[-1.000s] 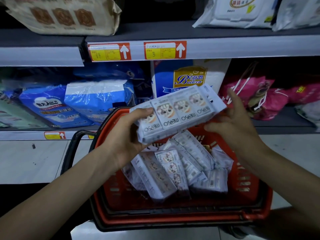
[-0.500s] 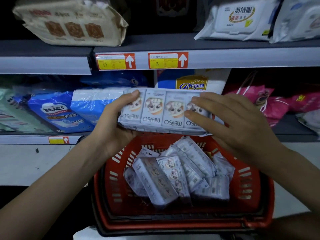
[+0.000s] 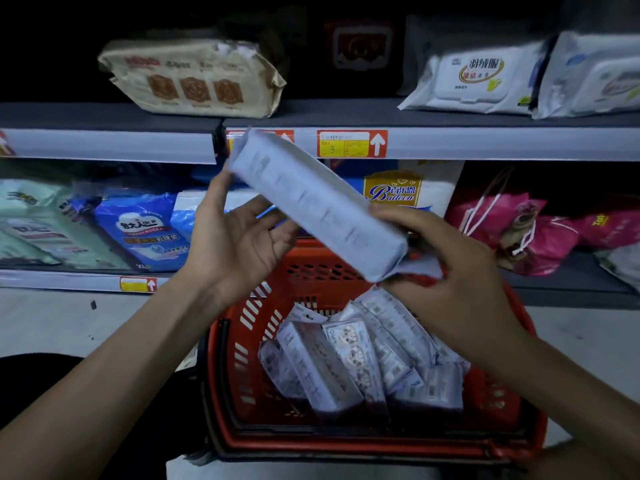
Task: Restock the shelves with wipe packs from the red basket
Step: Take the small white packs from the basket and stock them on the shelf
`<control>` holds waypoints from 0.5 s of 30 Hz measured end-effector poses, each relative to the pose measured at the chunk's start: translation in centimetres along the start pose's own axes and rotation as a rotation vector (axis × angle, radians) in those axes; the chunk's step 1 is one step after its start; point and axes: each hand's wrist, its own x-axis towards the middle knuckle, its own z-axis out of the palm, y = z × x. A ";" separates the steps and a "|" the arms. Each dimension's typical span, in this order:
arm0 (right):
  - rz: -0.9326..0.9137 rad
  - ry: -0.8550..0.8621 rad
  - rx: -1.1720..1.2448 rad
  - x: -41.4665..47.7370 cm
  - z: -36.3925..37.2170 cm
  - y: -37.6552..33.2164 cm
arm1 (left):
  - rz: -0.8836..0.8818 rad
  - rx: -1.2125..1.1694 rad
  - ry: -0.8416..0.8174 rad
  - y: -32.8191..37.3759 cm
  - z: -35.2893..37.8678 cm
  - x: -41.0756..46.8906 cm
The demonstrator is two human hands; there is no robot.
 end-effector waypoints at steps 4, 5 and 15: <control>0.362 0.036 0.508 0.1 0.4 -1.3 | 0.094 0.115 -0.018 0.0 0.4 -0.1; 0.417 0.039 0.589 0.1 0.4 -1.4 | 0.135 0.161 -0.031 0.0 0.7 -0.2; 0.233 0.102 0.556 3.1 0.1 -5.7 | 0.475 0.508 -0.134 1.6 4.6 -3.2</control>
